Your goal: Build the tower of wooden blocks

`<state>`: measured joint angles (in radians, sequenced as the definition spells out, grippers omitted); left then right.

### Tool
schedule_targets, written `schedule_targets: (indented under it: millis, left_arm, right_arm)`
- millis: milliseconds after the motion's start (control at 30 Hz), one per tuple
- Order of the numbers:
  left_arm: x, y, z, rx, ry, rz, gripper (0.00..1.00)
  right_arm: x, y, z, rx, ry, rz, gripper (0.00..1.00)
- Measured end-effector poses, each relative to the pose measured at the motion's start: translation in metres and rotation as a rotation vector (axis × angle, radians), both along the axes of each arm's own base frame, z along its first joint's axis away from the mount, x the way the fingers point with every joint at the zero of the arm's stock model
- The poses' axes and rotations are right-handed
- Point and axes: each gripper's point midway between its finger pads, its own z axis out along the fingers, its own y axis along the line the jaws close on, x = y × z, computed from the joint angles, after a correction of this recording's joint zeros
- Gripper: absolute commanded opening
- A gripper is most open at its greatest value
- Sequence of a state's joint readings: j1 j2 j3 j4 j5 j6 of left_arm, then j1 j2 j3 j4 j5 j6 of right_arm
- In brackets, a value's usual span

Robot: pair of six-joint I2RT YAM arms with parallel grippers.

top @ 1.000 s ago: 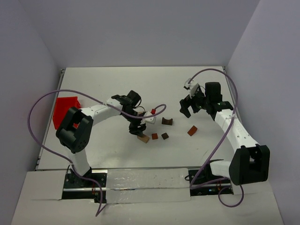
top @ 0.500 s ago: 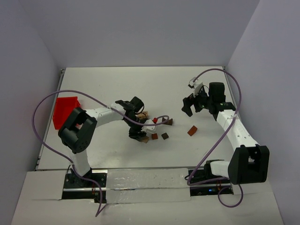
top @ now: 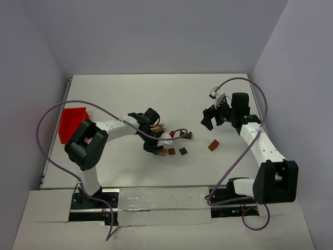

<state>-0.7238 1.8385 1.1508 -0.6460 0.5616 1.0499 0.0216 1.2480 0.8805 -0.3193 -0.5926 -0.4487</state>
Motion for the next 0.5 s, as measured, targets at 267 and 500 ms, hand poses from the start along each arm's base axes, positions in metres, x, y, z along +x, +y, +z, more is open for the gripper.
schedule_targets:
  millis: [267,500]
  left_arm:
    - [0.026,-0.001,0.024,-0.010,-0.002,0.099,0.00]
    - [0.112,0.013,0.083,-0.118,-0.111,0.302,0.03]
  right_arm:
    - [0.002,0.001,0.000,0.018,-0.003,-0.011,1.00]
    - [0.002,0.002,-0.003,0.026,0.014,-0.018,1.00]
